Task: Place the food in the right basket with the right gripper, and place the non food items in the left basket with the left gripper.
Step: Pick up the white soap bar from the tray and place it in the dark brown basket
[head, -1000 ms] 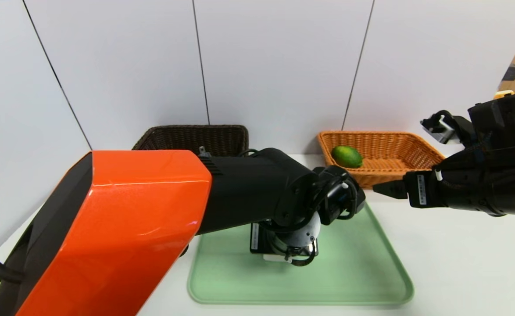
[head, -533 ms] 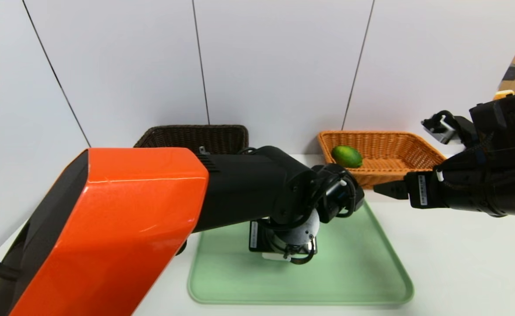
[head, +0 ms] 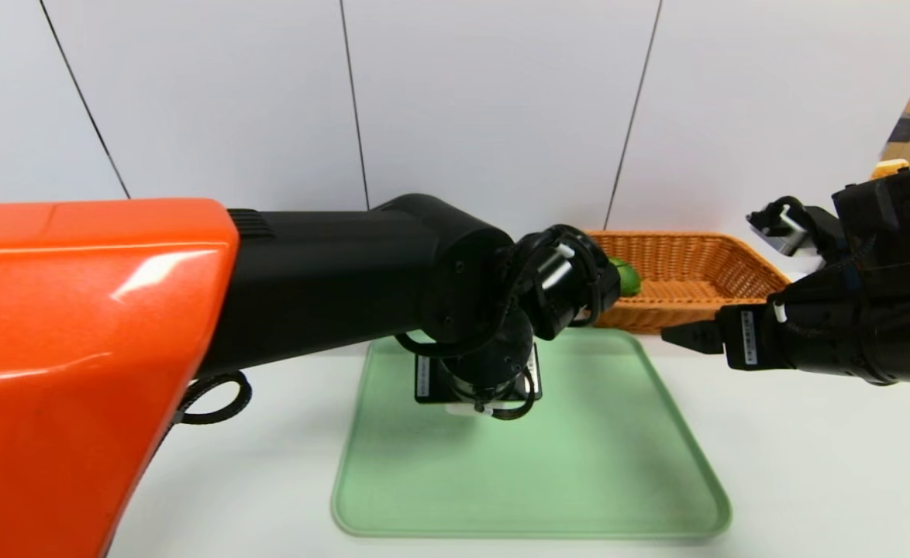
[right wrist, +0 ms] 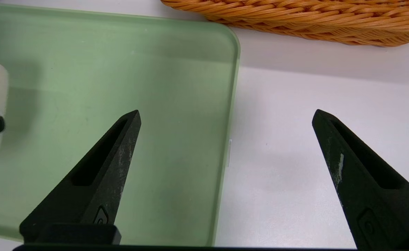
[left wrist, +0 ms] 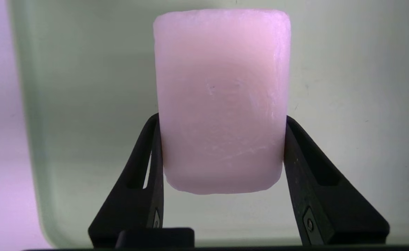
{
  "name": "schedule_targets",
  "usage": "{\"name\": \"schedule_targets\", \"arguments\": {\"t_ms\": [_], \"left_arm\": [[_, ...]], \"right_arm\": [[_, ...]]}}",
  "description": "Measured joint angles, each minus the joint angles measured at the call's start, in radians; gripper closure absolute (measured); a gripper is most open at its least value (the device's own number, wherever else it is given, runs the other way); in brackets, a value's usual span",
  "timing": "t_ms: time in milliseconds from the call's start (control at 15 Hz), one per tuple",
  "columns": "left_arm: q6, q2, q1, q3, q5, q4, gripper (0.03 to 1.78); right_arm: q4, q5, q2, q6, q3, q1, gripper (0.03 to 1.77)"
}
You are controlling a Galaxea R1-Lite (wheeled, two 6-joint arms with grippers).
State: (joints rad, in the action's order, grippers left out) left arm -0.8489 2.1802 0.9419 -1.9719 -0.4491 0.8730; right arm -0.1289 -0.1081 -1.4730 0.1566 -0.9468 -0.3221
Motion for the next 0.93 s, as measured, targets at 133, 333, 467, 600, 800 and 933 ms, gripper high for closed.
{"name": "schedule_targets", "arguments": {"t_ms": [133,333,467,600,800,933], "left_arm": [[0.024,-0.049,-0.027,0.001,-0.026,-0.003,0.84],[0.067,-0.132,-0.115,0.0,-0.039,-0.021,0.84],[0.116,-0.175,-0.181,0.0,-0.037,-0.061,0.84],[0.18,-0.2,-0.248,0.0,-0.033,-0.124,0.84],[0.279,-0.194,-0.338,0.0,-0.019,-0.243,0.84],[0.321,-0.165,-0.392,0.001,-0.017,-0.31,0.84]], "right_arm": [[0.0,0.0,0.006,0.0,0.005,0.0,0.1],[0.0,0.001,0.016,-0.001,0.017,0.0,0.1],[0.001,0.001,0.021,-0.001,0.023,0.0,0.1],[0.001,0.001,0.024,-0.001,0.027,0.0,0.1],[0.001,0.003,0.029,-0.002,0.029,-0.002,0.1],[0.001,0.003,0.031,-0.002,0.033,-0.003,0.1]]}}
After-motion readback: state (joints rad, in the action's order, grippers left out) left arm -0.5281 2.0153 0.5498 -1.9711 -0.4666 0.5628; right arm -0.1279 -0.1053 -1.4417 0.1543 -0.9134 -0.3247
